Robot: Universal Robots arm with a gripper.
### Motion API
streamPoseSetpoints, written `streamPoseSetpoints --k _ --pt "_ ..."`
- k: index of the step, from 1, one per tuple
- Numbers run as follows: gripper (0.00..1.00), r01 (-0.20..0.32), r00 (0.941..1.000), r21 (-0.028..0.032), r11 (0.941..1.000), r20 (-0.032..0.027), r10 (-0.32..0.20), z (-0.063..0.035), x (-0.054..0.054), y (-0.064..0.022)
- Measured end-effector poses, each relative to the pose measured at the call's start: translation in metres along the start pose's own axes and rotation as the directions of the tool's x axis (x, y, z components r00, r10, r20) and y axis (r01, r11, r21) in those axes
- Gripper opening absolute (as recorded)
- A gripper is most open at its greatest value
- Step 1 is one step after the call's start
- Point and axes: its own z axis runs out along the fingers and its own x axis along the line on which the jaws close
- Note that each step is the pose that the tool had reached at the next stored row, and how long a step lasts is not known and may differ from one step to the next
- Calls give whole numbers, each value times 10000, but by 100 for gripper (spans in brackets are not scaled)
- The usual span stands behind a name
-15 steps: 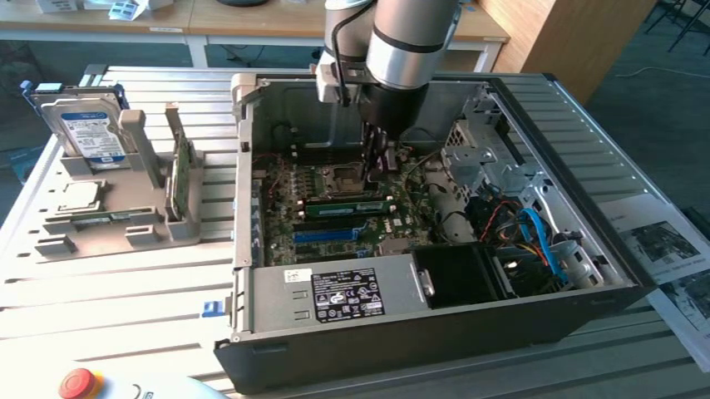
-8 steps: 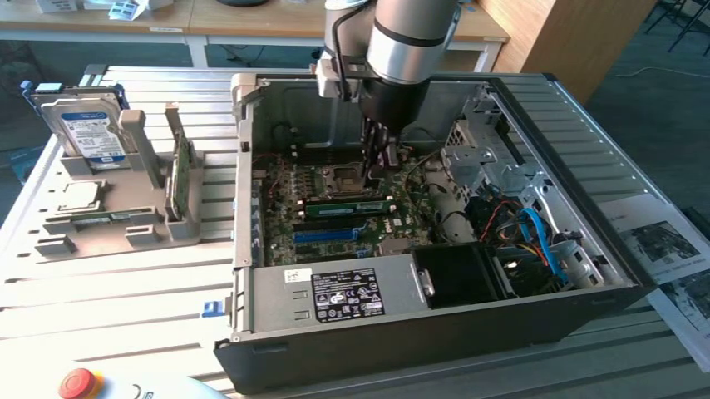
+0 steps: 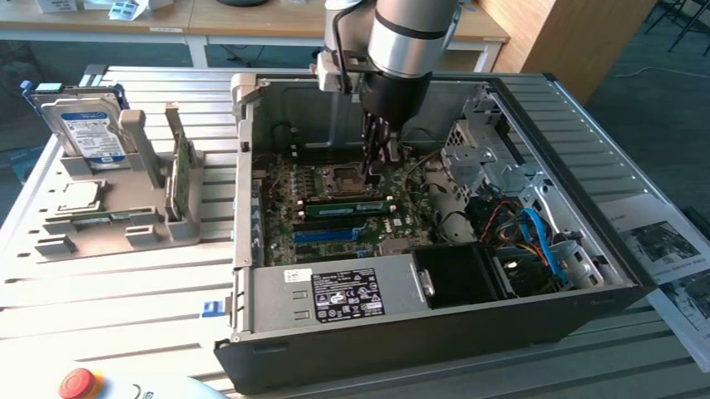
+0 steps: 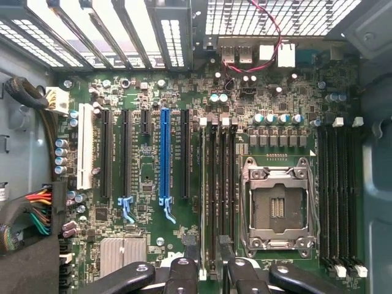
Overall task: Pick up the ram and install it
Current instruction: 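Insert the ram into the slot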
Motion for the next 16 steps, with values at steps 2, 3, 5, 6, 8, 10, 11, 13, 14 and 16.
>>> streamPoseSetpoints --k 2,3,5,6,8,10,11,13,14,16 --pt "26 0 10000 0 10000 0 0 -16 0 1" --pt "26 0 10000 0 10000 -2 0 -24 0 1" --pt "26 0 10000 0 10000 -3 0 -42 0 2" --pt "26 0 10000 1 10000 -4 0 -52 0 2" --pt "26 0 10000 1 10000 -6 0 -77 1 3" --pt "26 0 10000 1 10000 -11 0 -110 1 5" --pt "26 1 10000 0 10000 -16 -1 -129 1 5" --pt "26 0 10000 1 10000 -22 0 -167 1 7" --pt "26 0 10000 1 10000 -24 0 -186 1 8" --pt "26 0 10000 1 10000 -29 0 -222 1 10"
